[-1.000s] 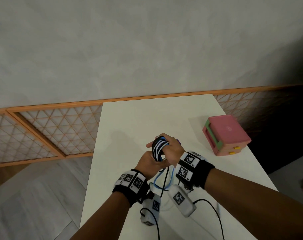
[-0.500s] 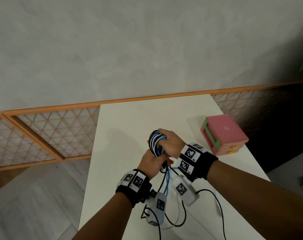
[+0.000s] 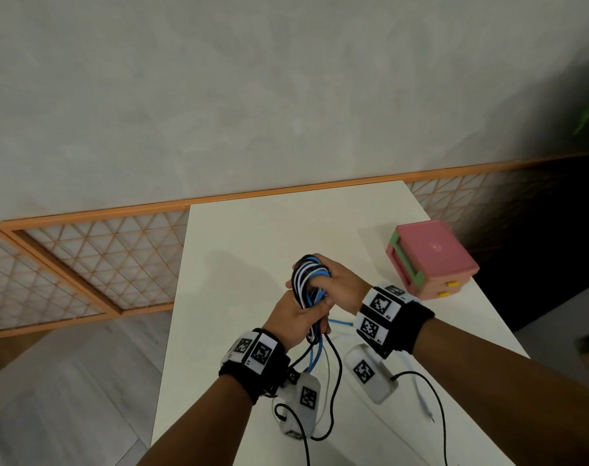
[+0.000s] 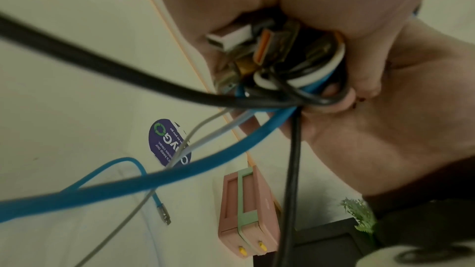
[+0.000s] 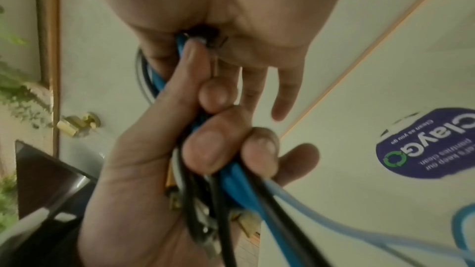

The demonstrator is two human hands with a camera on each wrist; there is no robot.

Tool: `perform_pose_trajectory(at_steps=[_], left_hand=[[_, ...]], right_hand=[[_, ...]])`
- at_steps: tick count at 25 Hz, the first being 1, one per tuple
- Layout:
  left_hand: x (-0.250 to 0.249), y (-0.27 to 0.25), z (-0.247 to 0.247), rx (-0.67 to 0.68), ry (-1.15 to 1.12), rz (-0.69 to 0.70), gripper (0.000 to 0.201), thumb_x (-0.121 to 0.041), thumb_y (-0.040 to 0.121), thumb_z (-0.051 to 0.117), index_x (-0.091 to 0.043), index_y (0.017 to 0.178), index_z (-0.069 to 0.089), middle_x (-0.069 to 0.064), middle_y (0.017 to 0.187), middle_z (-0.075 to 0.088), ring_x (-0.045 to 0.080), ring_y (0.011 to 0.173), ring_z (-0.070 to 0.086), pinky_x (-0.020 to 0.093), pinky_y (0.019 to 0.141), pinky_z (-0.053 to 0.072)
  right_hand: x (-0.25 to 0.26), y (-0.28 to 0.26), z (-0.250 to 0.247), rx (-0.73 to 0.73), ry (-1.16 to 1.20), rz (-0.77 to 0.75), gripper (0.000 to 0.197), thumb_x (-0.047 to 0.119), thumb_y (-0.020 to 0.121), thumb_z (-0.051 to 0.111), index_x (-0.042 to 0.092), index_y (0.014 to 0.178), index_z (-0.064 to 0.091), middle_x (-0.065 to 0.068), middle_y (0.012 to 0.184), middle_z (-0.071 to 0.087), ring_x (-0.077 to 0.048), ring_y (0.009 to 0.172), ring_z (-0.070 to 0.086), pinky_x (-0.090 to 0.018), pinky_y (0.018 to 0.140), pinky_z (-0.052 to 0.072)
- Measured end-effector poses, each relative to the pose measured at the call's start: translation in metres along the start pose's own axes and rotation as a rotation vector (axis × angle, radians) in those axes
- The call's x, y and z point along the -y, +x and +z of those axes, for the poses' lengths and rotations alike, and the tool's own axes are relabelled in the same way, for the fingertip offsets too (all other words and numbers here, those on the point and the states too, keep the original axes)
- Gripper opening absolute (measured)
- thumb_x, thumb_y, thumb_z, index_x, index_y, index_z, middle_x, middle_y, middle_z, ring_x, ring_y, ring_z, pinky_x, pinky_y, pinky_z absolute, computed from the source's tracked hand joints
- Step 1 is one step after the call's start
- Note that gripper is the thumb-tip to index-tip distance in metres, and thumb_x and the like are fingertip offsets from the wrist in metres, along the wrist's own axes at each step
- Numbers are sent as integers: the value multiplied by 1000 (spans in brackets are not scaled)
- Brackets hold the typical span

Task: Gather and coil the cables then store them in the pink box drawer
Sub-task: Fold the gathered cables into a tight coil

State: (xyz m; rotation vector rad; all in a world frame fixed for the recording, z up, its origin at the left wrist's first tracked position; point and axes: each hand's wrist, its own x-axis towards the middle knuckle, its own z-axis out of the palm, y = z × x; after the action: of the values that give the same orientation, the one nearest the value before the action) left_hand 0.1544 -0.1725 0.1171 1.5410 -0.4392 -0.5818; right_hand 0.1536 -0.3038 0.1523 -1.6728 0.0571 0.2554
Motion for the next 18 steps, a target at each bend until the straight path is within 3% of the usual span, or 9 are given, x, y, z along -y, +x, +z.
perform_pose_trajectory(at_steps=[1,3,4,6,8,10,13,15,18], left_hand=[[-1,0,2,-2,13,-2,28,-44,77,64,-22,59,63,-1,48,59,22,52,59,53,71,51],[-4,-2,5,9,54,17,26,-38,81,63,-20,63,62,-2,48,59,22,52,60,48,66,52],[-4,-2,5,17,66,27,21,-34,82,63,-20,67,61,-2,47,59,21,52,60,42,63,52],[-4,-2,2,0,92,35,23,-34,80,64,-20,62,62,-2,46,59,20,52,61,31,57,50],[-2,-1,-4,-83,100,8,33,-38,77,64,-16,52,61,0,46,60,26,55,61,30,59,48],[-2,0,-9,-172,38,-6,33,-32,81,65,-12,56,63,8,53,61,27,58,60,31,61,49],[-6,2,-9,-244,-77,-38,31,-27,85,66,-5,62,64,10,51,59,25,53,58,29,55,48],[-9,4,-9,-283,-156,-77,29,-22,88,65,-5,65,63,4,45,56,24,50,55,28,54,46],[-9,3,-12,-351,-195,-74,24,-14,91,60,-5,69,62,-1,43,53,20,50,55,26,55,45]], right_hand=[[-2,-1,-3,31,70,31,48,12,72,53,8,119,50,-30,120,55,-40,117,52,-53,102,41],[-7,-5,-5,80,201,68,70,16,60,59,7,128,44,-29,128,51,-38,121,49,-52,105,39],[-8,-8,-5,113,214,68,78,18,55,62,6,129,42,-26,123,54,-33,115,54,-45,99,46],[-10,-12,-8,195,228,59,82,17,53,66,2,129,38,-16,103,59,-23,88,63,-30,71,54],[-13,-17,-12,249,256,37,78,15,63,68,4,131,33,-10,93,58,-28,75,59,-33,62,51],[-19,-21,-11,307,188,53,73,17,65,70,8,128,34,-8,93,56,-26,79,56,-35,72,48],[-38,-26,8,297,-81,95,80,24,61,81,0,124,36,-18,115,55,-26,111,56,-37,100,45],[-47,-25,21,219,-89,80,68,16,61,80,3,118,44,-23,116,59,-32,111,59,-49,100,46],[-49,-20,29,104,-64,108,48,14,55,77,19,96,53,-24,92,67,-37,92,67,-57,91,49]])
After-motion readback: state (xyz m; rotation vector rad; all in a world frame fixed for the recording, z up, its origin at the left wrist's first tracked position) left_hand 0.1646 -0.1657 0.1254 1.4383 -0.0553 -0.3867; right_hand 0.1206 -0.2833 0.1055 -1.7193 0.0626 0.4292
